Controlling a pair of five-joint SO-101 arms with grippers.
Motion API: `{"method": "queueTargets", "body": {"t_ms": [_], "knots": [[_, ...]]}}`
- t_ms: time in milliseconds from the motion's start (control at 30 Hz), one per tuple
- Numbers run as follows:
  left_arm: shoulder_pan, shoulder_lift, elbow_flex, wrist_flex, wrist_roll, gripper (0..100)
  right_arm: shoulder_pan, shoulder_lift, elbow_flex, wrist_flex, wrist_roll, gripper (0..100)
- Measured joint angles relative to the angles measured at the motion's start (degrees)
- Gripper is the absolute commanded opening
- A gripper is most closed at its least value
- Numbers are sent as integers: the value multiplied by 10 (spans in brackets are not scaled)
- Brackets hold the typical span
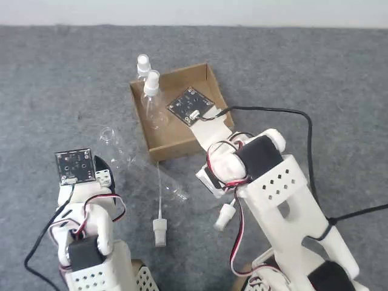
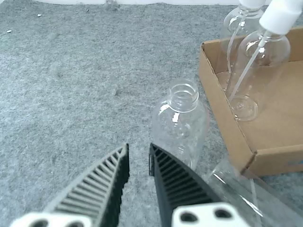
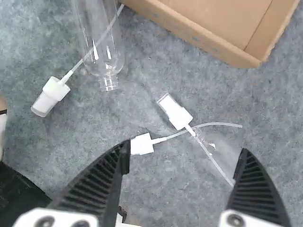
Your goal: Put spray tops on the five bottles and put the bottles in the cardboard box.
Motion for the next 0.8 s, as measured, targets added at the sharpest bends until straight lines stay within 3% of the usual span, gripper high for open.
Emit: {"method": "queueTargets", "body": {"t_ms": [133, 367, 567, 800], "knots": [[-6, 0, 0, 0, 0, 70, 1, -4, 37, -29, 0, 289], [-109, 0, 0, -4, 19, 70, 0, -6, 114, -156, -43, 289], [-192, 0, 0, -37, 69, 70, -66, -6, 154, -248, -60, 289], [-252, 0, 0, -54, 100, 70, -142, -6, 249, -440, -62, 286]]}}
